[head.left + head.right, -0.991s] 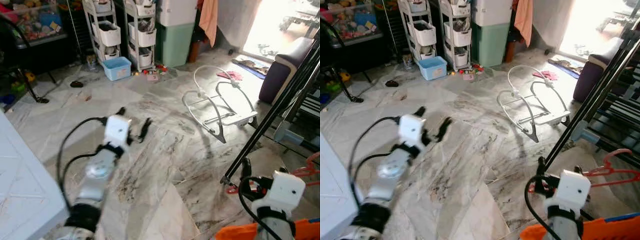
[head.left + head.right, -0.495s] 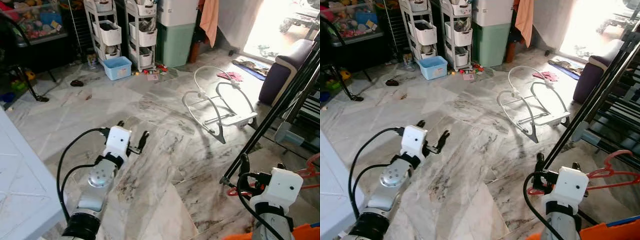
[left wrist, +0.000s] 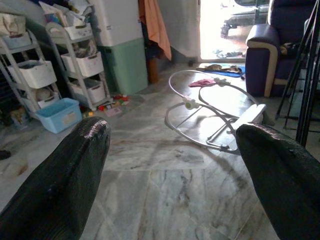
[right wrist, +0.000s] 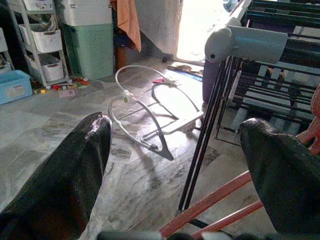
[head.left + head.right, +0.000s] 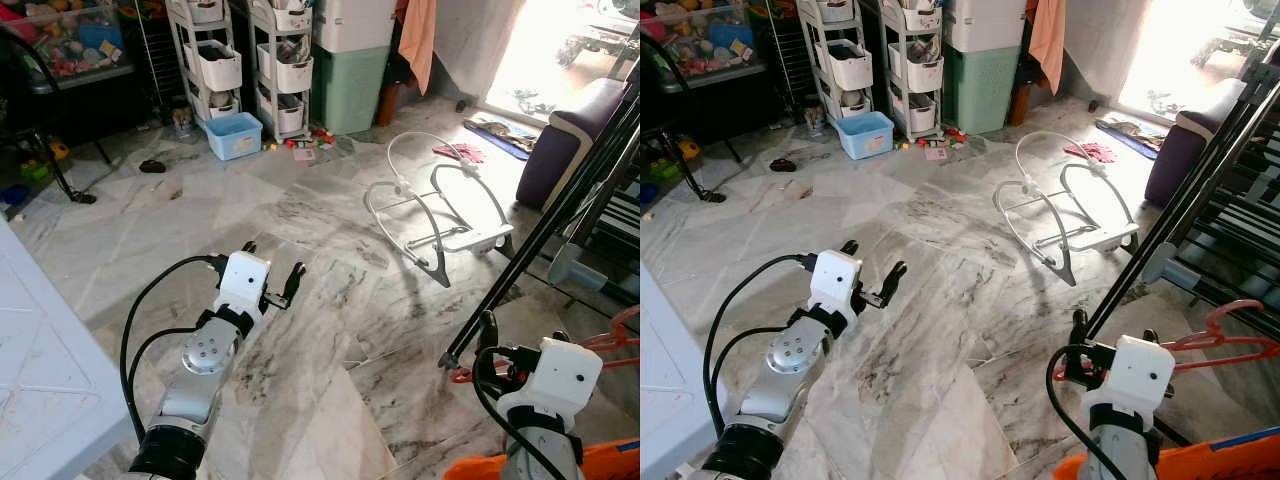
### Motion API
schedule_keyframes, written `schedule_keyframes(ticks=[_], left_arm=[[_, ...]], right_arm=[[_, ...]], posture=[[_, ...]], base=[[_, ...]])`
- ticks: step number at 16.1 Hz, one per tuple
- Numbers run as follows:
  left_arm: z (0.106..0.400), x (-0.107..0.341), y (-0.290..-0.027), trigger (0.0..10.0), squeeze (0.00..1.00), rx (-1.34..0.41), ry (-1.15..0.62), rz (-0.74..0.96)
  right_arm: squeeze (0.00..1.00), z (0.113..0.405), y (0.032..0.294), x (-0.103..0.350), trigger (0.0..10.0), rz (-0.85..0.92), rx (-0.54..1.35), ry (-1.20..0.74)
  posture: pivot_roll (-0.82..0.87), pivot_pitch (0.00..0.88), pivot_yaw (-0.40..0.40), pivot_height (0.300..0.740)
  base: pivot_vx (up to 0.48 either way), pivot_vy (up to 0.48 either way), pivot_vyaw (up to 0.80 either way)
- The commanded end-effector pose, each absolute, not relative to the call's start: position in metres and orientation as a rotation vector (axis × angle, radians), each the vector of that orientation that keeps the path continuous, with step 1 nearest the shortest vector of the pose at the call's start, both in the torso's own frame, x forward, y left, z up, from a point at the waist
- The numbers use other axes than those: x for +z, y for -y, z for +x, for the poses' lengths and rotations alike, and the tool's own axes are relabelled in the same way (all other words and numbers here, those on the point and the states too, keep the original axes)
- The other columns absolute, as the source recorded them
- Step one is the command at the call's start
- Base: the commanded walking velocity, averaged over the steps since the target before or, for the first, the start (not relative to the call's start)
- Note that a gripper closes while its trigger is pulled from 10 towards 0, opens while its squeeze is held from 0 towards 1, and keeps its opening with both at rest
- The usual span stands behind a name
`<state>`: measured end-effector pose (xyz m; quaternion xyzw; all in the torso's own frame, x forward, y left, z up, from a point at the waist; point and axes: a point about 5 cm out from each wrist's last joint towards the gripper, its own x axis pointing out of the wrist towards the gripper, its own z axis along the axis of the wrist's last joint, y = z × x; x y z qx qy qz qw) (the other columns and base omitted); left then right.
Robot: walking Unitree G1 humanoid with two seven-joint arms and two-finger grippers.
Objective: Hang hanger
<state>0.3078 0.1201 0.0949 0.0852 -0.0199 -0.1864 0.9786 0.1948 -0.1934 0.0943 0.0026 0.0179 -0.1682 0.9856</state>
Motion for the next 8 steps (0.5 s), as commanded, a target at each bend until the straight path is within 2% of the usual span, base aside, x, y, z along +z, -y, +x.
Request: schedule_keyframes(ticks=[1, 7, 8], left_arm=[[0.3093, 0.0959, -0.1167, 10.0, 0.00, -0.395, 0.036, 0.184], [0.3083, 0.0937, -0.1175, 10.0, 0.00, -0.399, 0.025, 0.190], [0.3095, 0.0953, -0.1171, 10.0, 0.00, -0.404, 0.033, 0.203]], right_arm=[[0.00, 0.1956, 0.1957, 0.0950, 10.0, 0.011, -0.351, -0.031], [0.00, 0.1976, 0.1939, 0.0924, 10.0, 0.021, -0.337, -0.045], [0.00, 0.1972, 0.1939, 0.0928, 10.0, 0.018, -0.335, -0.043]], posture=[[0.08, 0.000, -0.068, 0.740], [0.09, 0.008, -0.078, 0.740], [0.09, 0.013, -0.077, 0.740]], base=[[0.000, 0.000, 0.00], [0.000, 0.000, -0.77], [0.000, 0.000, 0.00]])
